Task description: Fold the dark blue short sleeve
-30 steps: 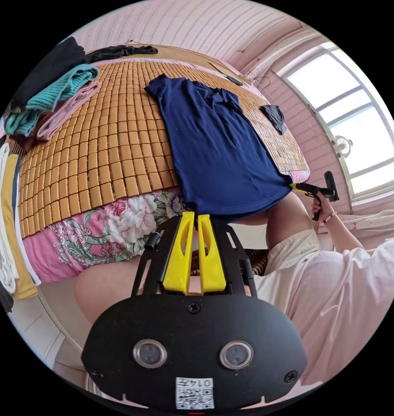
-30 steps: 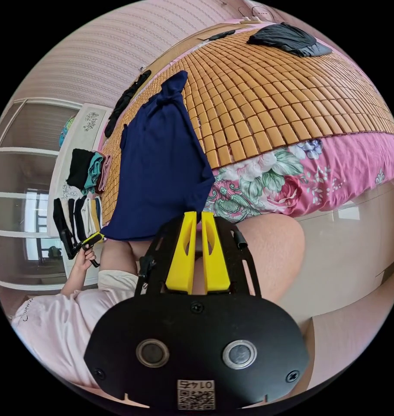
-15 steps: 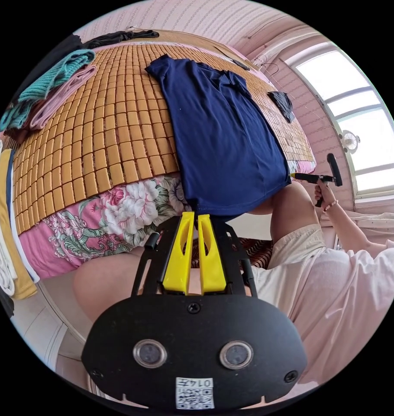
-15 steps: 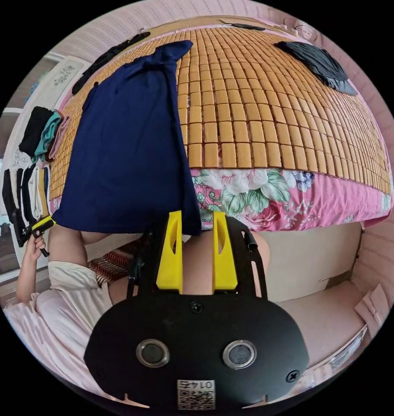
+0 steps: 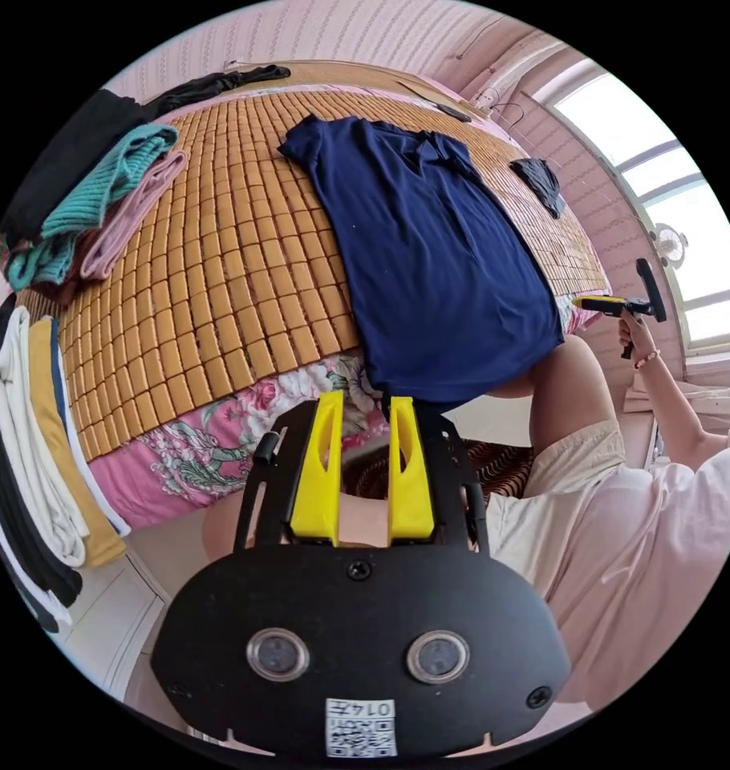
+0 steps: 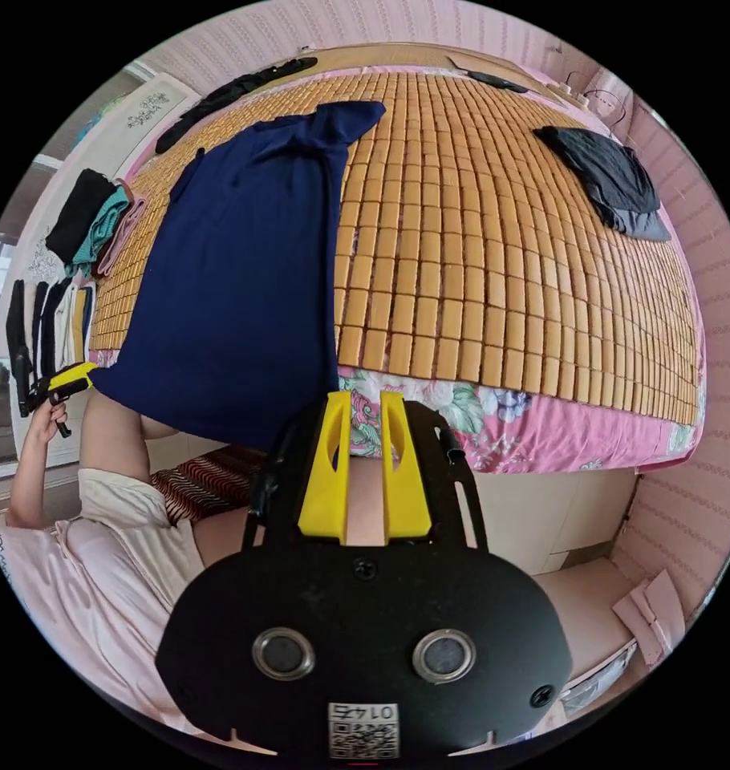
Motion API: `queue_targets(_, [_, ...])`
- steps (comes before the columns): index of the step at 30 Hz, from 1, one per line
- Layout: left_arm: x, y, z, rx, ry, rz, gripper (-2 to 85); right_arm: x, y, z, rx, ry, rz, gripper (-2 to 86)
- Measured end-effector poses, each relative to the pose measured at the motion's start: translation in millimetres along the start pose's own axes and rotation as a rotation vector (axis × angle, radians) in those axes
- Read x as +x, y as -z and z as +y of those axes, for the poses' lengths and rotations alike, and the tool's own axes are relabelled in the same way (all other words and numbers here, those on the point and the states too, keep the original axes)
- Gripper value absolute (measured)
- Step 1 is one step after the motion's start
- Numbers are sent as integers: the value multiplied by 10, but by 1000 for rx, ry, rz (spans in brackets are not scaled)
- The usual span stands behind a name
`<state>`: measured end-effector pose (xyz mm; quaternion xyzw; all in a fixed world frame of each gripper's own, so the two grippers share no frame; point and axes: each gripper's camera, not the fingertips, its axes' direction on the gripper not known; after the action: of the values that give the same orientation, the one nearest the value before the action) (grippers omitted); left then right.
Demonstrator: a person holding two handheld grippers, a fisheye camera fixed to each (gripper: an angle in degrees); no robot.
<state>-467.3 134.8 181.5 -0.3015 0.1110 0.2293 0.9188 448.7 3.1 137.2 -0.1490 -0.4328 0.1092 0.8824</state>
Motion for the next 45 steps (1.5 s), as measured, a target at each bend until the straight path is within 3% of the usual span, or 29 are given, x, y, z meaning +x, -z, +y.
queue_targets(6, [-143,97,-713,-60,-136,-35,55,-98,209,-869,107,152,-100,68])
queue_targets(10, [-164,-227,-554,-116,-178,6,9,-108,-22,-978,94,175,-152,69])
queue_targets(13, [-171,-331,-367,-106,-145,17,19,-60,-286,-634,71,132,-241,70])
queue_targets(19, [-50,-369,-232,-42,-141,-36,65,217,-372,373,-19,-21,-74,92])
queue_targets(23, [15,-501,-360,-22,-134,29,70,628,-529,816,-131,-169,-164,114])
queue_targets(29, [199,-727,-422,-30,-150,39,25,721,-772,954,-204,-143,-255,48])
queue_targets(38, [810,-452,-127,83,-410,-167,-9,865,-341,1259,-112,-80,-335,5])
queue_targets(45, [1050,-671,-44,-48,-458,-121,-10,1128,-167,1501,-65,-128,-304,4])
